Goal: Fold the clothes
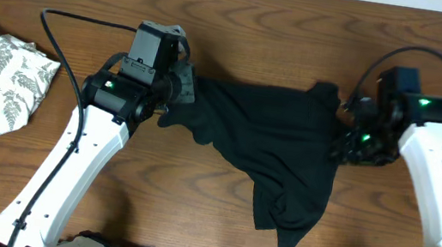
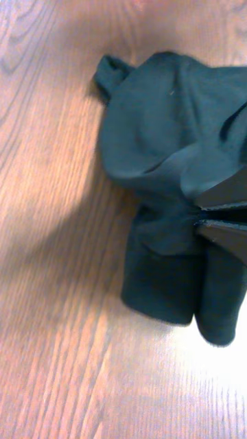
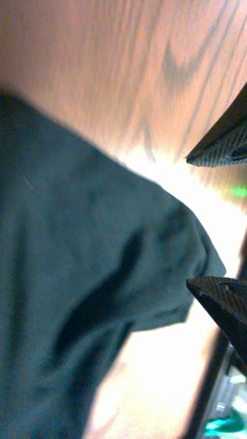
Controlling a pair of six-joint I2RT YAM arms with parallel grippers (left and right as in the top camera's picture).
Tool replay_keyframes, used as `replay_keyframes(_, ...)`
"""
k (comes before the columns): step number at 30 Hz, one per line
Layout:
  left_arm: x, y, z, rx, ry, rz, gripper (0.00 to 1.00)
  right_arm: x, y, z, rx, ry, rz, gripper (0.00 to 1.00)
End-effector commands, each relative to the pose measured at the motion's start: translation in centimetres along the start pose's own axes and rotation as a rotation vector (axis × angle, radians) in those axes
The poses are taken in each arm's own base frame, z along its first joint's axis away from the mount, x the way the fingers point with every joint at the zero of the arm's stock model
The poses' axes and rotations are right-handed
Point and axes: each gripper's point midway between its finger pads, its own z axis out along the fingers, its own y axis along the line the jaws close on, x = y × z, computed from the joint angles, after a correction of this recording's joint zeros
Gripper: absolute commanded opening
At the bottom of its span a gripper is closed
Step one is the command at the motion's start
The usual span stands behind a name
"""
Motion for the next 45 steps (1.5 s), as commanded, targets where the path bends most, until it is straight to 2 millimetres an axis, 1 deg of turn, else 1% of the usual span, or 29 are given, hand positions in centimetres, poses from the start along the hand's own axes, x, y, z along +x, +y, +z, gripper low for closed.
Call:
replay_keyframes(1, -1.5, 1.1, -0.3, -0.069, -0.065, 0.012, 0.06, 2.0, 2.3, 2.1, -0.059, 0.084, -0.060, 0.50)
replay_keyframes(6, -2.1, 1.1, -0.4, -0.069, -0.089, 0.010, 0.06, 4.8, 3.9, 5.3, -0.050, 0.174, -0.051, 0.50)
replay_keyframes(8, -2.8, 1.1, -0.5, -0.061, -0.114, 0.005, 0.06, 6.0, 4.5, 6.5, -0.044, 0.207, -0.073, 0.50)
replay_keyframes(10, -3.6, 1.0, -0.6, -0.053, -0.143, 0.000, 0.06, 6.7, 5.2, 7.3, -0.040, 0.222, -0.107, 0.50)
replay_keyframes(12, -4.3, 0.9, -0.7, -0.043, -0.170, -0.002, 0.06, 7.1, 6.0, 7.7, -0.034, 0.228, -0.136, 0.50)
replay_keyframes(15, -5.0, 0.6, -0.8, -0.029, -0.199, -0.001, 0.06, 7.0, 7.5, 8.2, -0.032, 0.213, -0.186, 0.50)
replay_keyframes(18, -5.0, 0.6, -0.8, -0.028, -0.201, -0.001, 0.06, 7.1, 8.2, 8.5, -0.014, 0.205, -0.222, 0.50)
replay_keyframes(20, -5.0, 0.6, -0.8, -0.029, -0.200, -0.001, 0.06, 7.1, 7.9, 8.7, 0.043, 0.197, -0.210, 0.50)
replay_keyframes(25, -4.9, 0.6, -0.8, -0.029, -0.197, -0.001, 0.06, 6.9, 6.0, 8.8, 0.194, 0.167, -0.139, 0.50)
replay_keyframes(29, -4.8, 0.7, -0.7, -0.032, -0.192, -0.001, 0.06, 7.1, 5.6, 9.0, 0.206, 0.171, -0.131, 0.50)
replay_keyframes(31, -4.4, 0.8, -0.7, -0.039, -0.176, -0.003, 0.06, 7.3, 5.5, 9.2, 0.209, 0.178, -0.128, 0.50)
replay_keyframes(33, -3.3, 1.2, -0.5, -0.051, -0.127, -0.005, 0.06, 7.7, 5.3, 9.4, 0.213, 0.189, -0.126, 0.50)
replay_keyframes(35, -1.4, 2.3, -0.4, -0.094, -0.054, -0.010, 0.06, 8.2, 5.0, 9.7, 0.217, 0.201, -0.122, 0.49)
replay_keyframes(36, -0.8, 2.7, -0.3, -0.113, -0.033, -0.010, 0.07, 8.2, 5.0, 9.8, 0.217, 0.200, -0.118, 0.49)
replay_keyframes(37, -0.2, 3.4, -0.2, -0.147, -0.011, -0.011, 0.17, 8.3, 4.9, 10.0, 0.217, 0.200, -0.116, 0.45)
replay_keyframes(38, 0.3, 4.2, -0.1, -0.185, 0.005, -0.006, 0.33, 8.4, 4.9, 10.1, 0.217, 0.201, -0.112, 0.38)
replay_keyframes(39, 0.7, 4.9, 0.0, -0.218, 0.018, -0.004, 0.45, 8.5, 4.8, 10.2, 0.220, 0.204, -0.108, 0.25)
replay_keyframes(40, 1.2, 5.6, 0.2, -0.251, 0.035, -0.003, 0.54, 8.6, 4.7, 10.2, 0.220, 0.205, -0.108, 0.17)
replay_keyframes(41, 1.6, 5.9, 0.5, -0.262, 0.051, -0.002, 0.62, 8.6, 4.7, 10.3, 0.220, 0.204, -0.108, 0.12)
replay_keyframes(43, 2.4, 6.4, 1.3, -0.276, 0.083, -0.003, 0.69, 8.5, 4.7, 10.3, 0.223, 0.201, -0.108, 0.07)
replay_keyframes(45, 3.0, 6.7, 2.0, -0.289, 0.110, -0.003, 0.72, 8.2, 4.3, 10.2, 0.248, 0.184, -0.089, 0.05)
